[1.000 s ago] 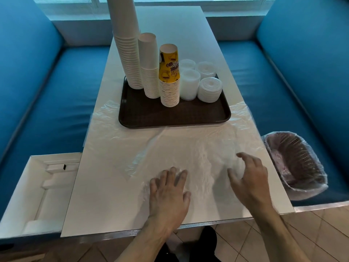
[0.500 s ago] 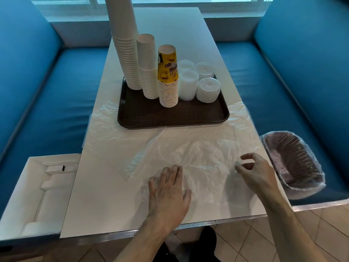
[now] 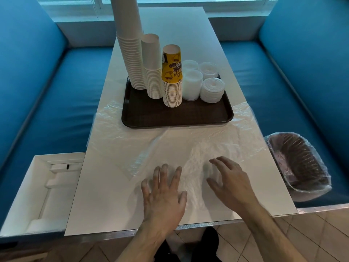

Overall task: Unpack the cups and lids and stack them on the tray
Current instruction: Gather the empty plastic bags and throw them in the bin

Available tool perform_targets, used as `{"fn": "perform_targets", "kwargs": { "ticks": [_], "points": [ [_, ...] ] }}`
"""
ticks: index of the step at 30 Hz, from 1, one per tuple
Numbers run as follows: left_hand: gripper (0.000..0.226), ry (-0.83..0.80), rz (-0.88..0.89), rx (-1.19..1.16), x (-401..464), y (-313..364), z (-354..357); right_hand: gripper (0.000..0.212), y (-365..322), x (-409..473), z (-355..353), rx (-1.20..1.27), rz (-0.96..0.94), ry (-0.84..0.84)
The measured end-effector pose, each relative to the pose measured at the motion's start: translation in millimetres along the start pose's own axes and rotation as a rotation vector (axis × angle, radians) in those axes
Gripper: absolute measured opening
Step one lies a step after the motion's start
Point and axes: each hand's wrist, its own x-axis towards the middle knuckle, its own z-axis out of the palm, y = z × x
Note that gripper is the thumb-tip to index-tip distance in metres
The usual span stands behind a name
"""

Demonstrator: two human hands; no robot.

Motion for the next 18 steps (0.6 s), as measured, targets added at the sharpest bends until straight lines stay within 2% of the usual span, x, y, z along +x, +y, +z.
{"fn": "perform_targets", "kwargs": {
  "ticks": [6,11,14,18],
  "points": [
    [0.069,-0.055,-0.060,-0.025,12,-8,0,0.057,-3,-4,-5,-0.046,0.062,0.014],
    [0.070,-0.032,-0.083,-0.039,14,-10,-5,0.059,-6,-7,0,-0.044,0.038,-0.033],
    [0.064,0.000,-0.093,-0.070,21,-17,-13,0.060,-5,-6,5,-0.087,0.041,-0.099],
    [0.057,0.059,-0.156,-0.096,42,-39,-24,0.062,1,-8,7,-0.089,0.045,-0.104]
  ]
}}
